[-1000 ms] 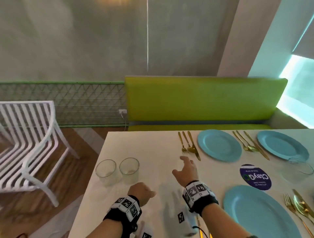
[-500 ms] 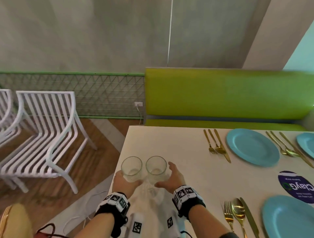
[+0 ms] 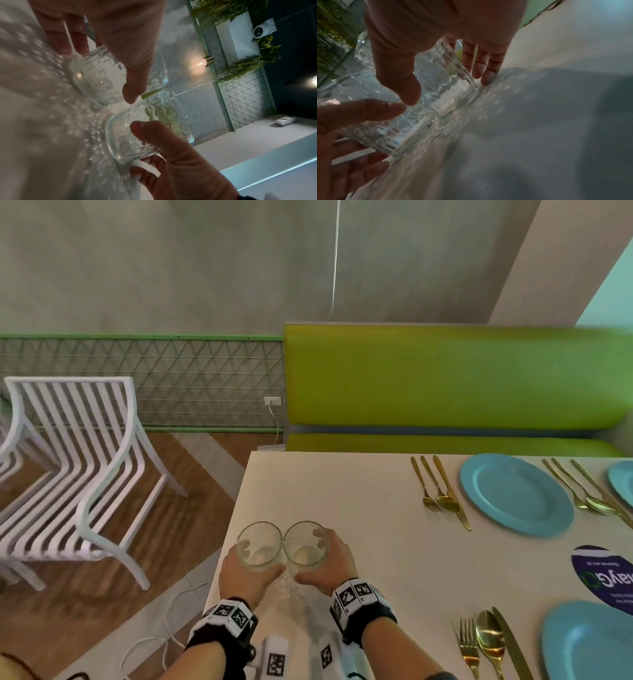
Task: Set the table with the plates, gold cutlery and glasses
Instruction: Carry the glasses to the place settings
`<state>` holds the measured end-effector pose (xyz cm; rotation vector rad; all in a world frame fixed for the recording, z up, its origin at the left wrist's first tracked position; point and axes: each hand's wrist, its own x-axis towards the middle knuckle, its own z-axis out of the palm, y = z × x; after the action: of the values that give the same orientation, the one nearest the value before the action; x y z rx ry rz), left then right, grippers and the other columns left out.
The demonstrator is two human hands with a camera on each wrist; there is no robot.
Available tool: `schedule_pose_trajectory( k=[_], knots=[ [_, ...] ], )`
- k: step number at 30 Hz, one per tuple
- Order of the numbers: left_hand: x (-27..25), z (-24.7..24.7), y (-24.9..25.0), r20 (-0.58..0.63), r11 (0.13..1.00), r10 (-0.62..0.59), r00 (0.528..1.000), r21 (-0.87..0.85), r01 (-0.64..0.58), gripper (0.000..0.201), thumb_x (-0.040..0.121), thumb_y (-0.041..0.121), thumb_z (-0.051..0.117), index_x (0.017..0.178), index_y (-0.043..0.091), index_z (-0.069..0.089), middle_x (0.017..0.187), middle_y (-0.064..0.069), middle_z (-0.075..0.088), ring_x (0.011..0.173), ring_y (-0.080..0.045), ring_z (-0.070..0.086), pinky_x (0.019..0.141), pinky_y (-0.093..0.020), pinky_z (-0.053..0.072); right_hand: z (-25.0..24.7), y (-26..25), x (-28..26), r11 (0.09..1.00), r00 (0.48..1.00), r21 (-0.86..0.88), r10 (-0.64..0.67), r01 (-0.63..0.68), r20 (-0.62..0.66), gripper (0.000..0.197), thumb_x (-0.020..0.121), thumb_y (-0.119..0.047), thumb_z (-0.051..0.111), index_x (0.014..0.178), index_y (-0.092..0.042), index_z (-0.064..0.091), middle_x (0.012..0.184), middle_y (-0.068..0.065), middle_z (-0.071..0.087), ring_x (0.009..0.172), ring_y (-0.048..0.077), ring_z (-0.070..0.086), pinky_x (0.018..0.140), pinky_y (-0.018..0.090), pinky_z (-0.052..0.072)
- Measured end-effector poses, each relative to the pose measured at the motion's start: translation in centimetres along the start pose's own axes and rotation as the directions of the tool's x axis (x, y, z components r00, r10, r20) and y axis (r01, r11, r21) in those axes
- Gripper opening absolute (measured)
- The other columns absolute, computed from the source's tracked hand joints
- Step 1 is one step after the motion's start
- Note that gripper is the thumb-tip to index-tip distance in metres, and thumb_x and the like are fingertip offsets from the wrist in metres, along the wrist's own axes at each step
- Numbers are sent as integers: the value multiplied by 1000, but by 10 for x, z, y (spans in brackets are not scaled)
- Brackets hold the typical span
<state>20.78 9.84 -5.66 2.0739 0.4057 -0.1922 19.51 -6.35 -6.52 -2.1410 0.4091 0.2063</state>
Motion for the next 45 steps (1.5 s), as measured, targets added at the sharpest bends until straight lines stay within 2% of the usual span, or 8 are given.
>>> schedule_pose_trajectory(
  k=[7, 11, 14, 17, 23, 27, 32, 45],
  knots=[
    [3, 5, 13, -21, 998, 56, 998, -35, -57, 114, 23, 59, 66, 125, 11, 51, 122, -14, 57, 116, -32, 53, 101, -46, 43, -29, 4, -3, 999, 998, 20, 32, -31, -53, 76, 56, -24, 80, 123, -20, 46, 108, -9, 53, 111, 15, 48, 89, 21, 42],
    [-4, 18, 48, 36, 992, 124, 992, -20, -124, 93, 41, 40, 83, 124, 12, 51, 120, -15, 56, 114, -32, 53, 101, -44, 42, -79, 11, -10, 995, 992, 65, 77, -71, -99, 72, 58, -27, 83, 120, -19, 48, 110, -5, 58, 102, 14, 54, 84, 23, 43],
    [-16, 38, 79, 112, 978, 210, 971, -23, -208, 88, 46, 35, 82, 124, 11, 51, 118, -14, 58, 113, -32, 53, 100, -43, 42, -127, 25, -19, 990, 978, 96, 123, -108, -170, 71, 58, -29, 83, 120, -21, 49, 109, -6, 58, 106, 17, 56, 92, 28, 47],
    [-35, 67, 107, 170, 957, 290, 942, -43, -287, 89, 41, 39, 75, 123, 9, 53, 119, -14, 58, 113, -32, 53, 99, -43, 43, -178, 48, -30, 976, 941, 165, 185, -142, -284, 71, 58, -25, 84, 120, -19, 50, 106, -6, 57, 101, 15, 55, 88, 23, 44],
    [-68, 132, 152, 278, 927, 372, 886, -72, -367, 79, 56, 19, 89, 125, 11, 51, 124, -13, 55, 115, -27, 52, 96, -33, 43, -275, 114, -40, 926, 806, 289, 359, -243, -470, 67, 56, -29, 87, 112, -18, 51, 106, 2, 62, 97, 21, 59, 90, 32, 48],
    [-90, 171, 182, 317, 907, 417, 852, -86, -412, 79, 56, 22, 89, 124, 10, 50, 116, -3, 53, 114, -24, 51, 93, -30, 42, -327, 162, -51, 875, 694, 361, 477, -322, -539, 71, 57, -29, 87, 117, -13, 52, 111, 8, 63, 95, 23, 58, 89, 33, 47],
    [-111, 211, 205, 348, 901, 429, 833, -97, -423, 76, 56, 21, 89, 122, 12, 52, 110, -1, 54, 105, -18, 52, 87, -24, 40, -360, 216, -61, 807, 582, 413, 591, -422, -559, 72, 58, -29, 87, 118, -10, 52, 117, 16, 62, 106, 31, 59, 88, 33, 46],
    [-128, 253, 217, 405, 907, 408, 818, -77, -414, 78, 56, 20, 89, 124, 12, 51, 114, -1, 56, 100, -13, 50, 84, -20, 38, -364, 257, -66, 786, 549, 413, 618, -461, -563, 76, 58, -20, 87, 123, -7, 50, 120, 16, 62, 111, 32, 59, 96, 33, 44]
  ],
)
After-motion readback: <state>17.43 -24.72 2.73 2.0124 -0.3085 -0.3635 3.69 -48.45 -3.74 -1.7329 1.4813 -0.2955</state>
